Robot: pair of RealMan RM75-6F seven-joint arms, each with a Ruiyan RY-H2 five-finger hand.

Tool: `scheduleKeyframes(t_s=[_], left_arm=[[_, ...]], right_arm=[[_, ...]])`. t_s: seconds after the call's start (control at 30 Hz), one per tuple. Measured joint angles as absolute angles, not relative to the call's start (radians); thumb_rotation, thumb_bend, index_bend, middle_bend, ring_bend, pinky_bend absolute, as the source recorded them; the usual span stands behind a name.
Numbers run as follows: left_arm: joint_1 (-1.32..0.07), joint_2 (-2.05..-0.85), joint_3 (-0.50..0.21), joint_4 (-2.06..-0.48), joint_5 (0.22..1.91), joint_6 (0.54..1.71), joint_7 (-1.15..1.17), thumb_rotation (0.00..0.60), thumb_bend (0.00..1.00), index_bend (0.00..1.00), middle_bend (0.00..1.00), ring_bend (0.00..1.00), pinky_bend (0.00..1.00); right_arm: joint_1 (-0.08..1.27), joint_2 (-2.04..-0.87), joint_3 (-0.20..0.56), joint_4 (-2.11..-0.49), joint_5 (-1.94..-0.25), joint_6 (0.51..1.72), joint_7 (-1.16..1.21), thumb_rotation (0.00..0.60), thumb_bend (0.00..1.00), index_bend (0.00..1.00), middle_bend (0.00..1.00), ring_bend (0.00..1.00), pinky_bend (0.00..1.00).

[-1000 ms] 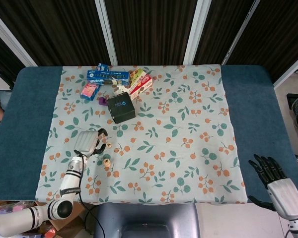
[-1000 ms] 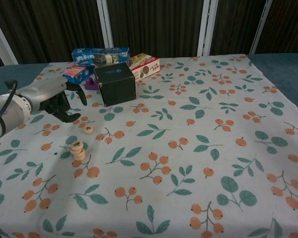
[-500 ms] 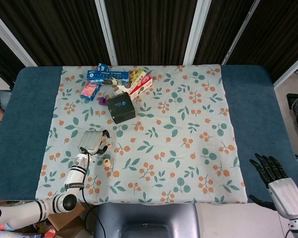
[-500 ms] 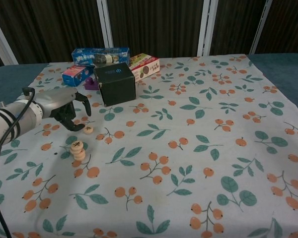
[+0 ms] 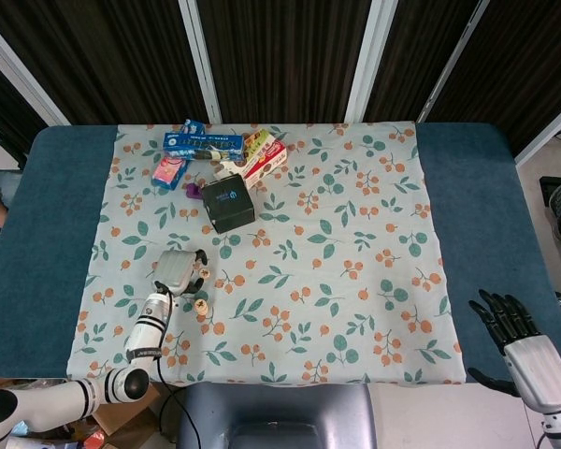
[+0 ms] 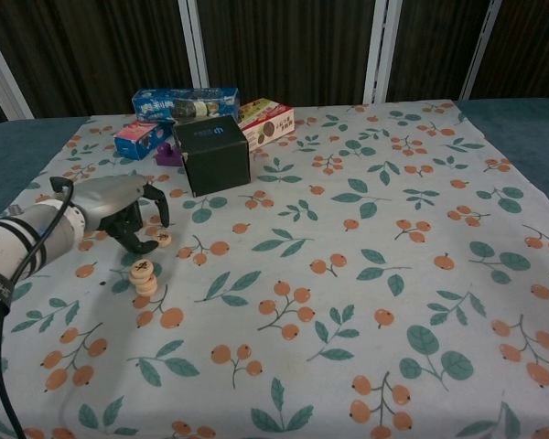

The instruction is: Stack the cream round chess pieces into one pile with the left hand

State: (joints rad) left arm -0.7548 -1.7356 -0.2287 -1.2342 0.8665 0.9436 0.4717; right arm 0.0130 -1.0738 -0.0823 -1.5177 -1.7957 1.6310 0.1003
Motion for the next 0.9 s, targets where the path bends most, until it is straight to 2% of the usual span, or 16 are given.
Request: scheduleKeyframes(t_s=[0.73,0.9], left_arm=[[-0.761,-1.76,-0.229,-1.203,0.858,0.937,0.455,0.6,0.36,0.44,1.0,1.0,1.0],[-0.76,-1.763,-0.229,-1.2,0.858,0.941,0.455,0.6,0.36,0.49,1.0,1.0,1.0]], right_arm=[[0.014,-1.074,-0.082,-1.519,-1.793,1.625,0.097,0.6,0.14,0.0,0.0,0.0,0.0],[0.014,-1.073,-0.082,-1.519,-1.794,1.627,0.1,0.6,0.14,0.0,0.0,0.0,0.0]])
